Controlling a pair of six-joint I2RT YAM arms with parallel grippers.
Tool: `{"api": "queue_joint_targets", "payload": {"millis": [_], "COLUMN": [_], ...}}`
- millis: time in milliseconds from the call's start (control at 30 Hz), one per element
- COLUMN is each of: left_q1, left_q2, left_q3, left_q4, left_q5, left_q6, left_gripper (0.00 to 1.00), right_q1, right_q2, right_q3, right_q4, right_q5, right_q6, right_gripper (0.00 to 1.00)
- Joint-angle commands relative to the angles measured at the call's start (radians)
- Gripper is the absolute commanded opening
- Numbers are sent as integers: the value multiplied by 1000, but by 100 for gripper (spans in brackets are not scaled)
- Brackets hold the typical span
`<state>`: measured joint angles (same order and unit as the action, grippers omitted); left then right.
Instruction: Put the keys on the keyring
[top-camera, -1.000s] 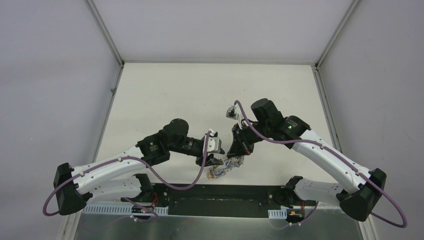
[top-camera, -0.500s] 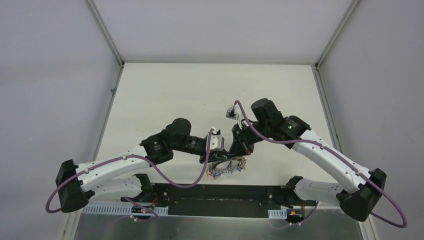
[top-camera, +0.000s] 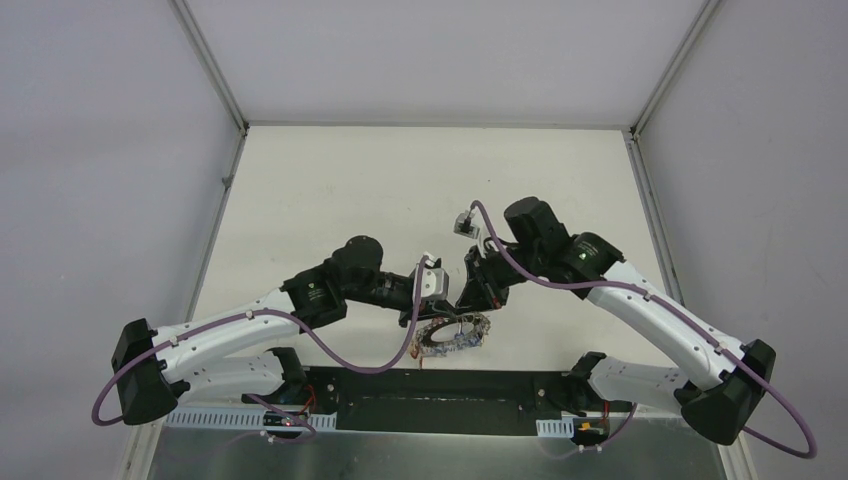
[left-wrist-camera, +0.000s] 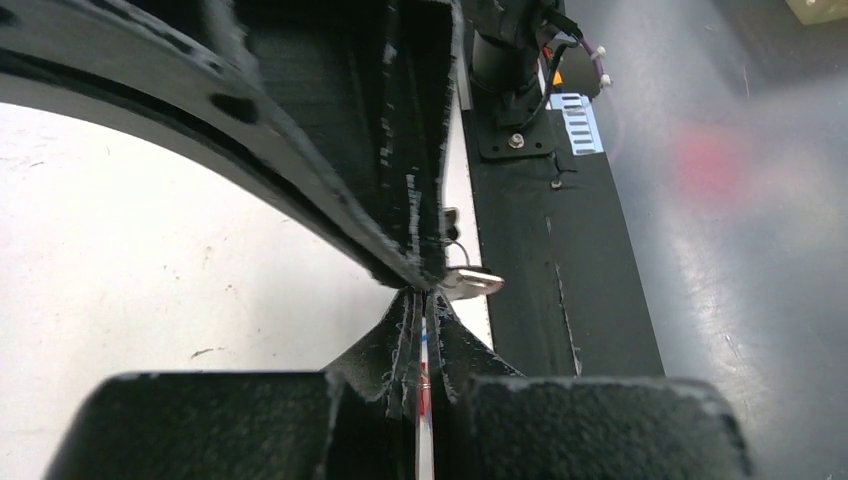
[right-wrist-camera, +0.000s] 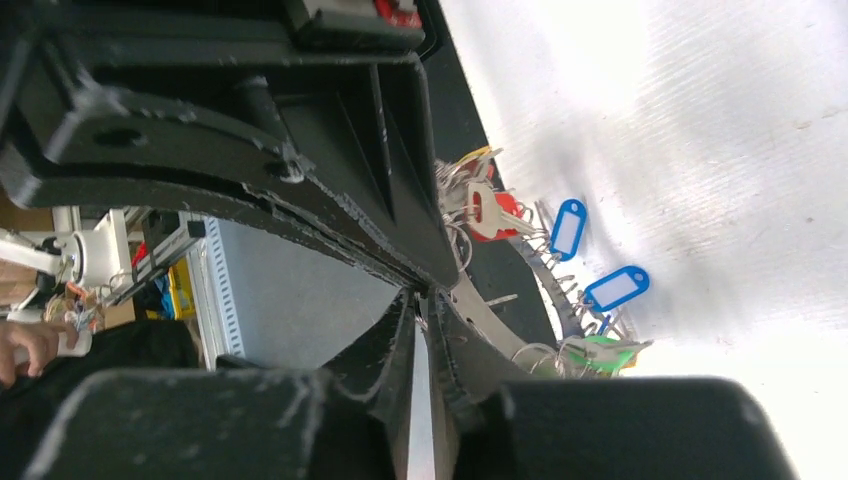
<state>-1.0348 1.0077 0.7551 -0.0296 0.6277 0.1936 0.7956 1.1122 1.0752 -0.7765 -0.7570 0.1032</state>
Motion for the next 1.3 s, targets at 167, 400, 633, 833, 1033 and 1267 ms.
{"api": "queue_joint_targets", "payload": {"millis": [167,400,633,833,1033,1267], "left_q1": [-9,1,52,83,89,90], "left_q2": [-8,-36,-78,-118,-167,-211], "left_q3": [16,-35,-123,-219,-297,-326], "left_q4": [72,181,399,638,801,846], "left_q5": [-30,-114,-137,-152,-169,-155], "left_q6": [-113,-235,-387,-476,-493,-488], "left_gripper": [0,0,0,0,0,0], "right_q1": [-2,-15,-31,-49,-73,-103], "right_q2": [-95,-178,-257,-286,-317,-311], "right_q3": [2,-65,-167,-200,-218,-211], "right_q4": [118,198,326,362,412,422], "right_q5": [138,196,185,187,143,115], "right_q6": [26,86,191,262,306,319], "right_gripper": [36,54,61,59,58,52]}}
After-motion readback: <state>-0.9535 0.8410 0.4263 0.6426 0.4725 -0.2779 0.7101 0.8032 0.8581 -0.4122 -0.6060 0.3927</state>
